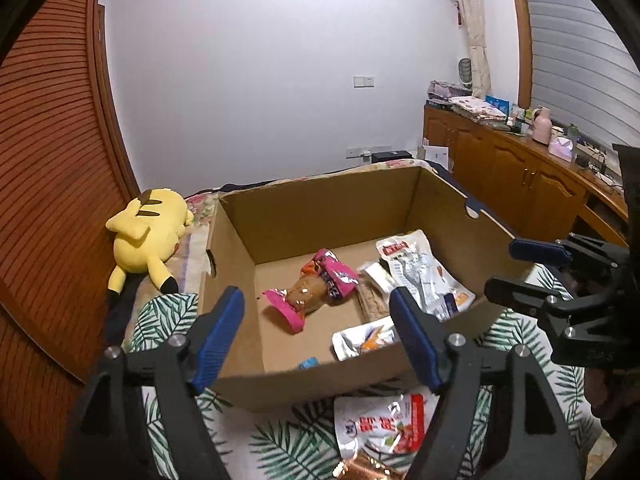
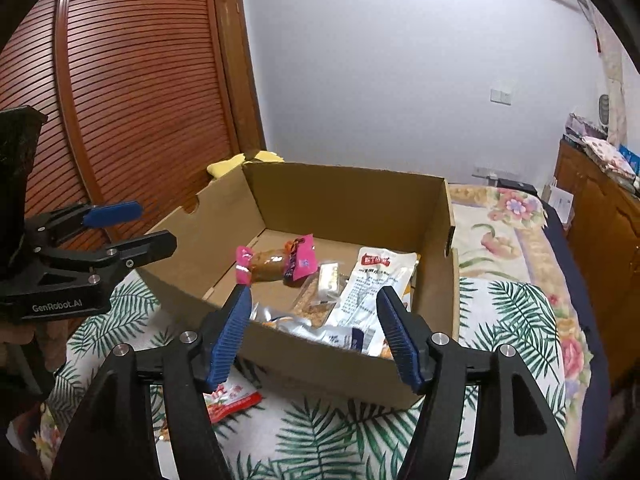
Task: Organize snacks
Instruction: 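Open the left tool to drop the blue candy while the right tool releases the bar pack, then withdraw both tools from the box toward the last two snacks on the bed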
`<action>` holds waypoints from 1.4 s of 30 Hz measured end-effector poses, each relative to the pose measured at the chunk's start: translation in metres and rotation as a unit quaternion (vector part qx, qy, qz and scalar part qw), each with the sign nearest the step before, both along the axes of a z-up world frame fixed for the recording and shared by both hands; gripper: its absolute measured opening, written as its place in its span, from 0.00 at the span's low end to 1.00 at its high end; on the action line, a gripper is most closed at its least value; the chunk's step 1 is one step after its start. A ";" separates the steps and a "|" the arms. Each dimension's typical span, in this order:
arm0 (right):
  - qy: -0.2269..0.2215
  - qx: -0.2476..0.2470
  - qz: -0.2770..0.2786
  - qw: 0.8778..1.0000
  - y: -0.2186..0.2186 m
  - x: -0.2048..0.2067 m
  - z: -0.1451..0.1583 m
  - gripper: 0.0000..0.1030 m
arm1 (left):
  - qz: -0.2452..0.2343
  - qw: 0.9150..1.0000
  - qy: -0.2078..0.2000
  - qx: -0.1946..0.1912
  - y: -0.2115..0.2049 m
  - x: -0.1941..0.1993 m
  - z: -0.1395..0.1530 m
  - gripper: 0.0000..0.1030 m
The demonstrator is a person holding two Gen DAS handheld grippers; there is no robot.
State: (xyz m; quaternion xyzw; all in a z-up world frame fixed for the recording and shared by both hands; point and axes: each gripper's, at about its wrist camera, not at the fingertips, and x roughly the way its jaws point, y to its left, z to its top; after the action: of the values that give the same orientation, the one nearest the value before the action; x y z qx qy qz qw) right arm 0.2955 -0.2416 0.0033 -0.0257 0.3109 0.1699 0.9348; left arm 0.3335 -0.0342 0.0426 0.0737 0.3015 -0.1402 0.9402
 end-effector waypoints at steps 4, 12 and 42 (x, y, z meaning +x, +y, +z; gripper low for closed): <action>-0.001 -0.005 0.005 1.000 0.007 -0.014 0.002 0.65 | -0.011 1.000 0.003 -0.007 0.002 -0.018 0.002 0.73; 0.001 -0.008 0.017 1.000 0.025 -0.044 0.000 0.65 | -0.023 1.000 0.016 -0.008 0.013 -0.055 -0.003 0.73; 0.093 -0.071 0.089 0.989 0.086 -0.034 -0.091 0.61 | -0.002 0.988 0.156 -0.005 0.065 -0.087 -0.128 0.73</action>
State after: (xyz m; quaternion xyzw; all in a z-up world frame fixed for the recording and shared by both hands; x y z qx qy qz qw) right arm 0.2614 -0.1553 -0.0880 -0.1038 0.4039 0.2313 0.8790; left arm 0.2462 0.0312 -0.0850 0.0471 0.4435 -0.1532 0.8818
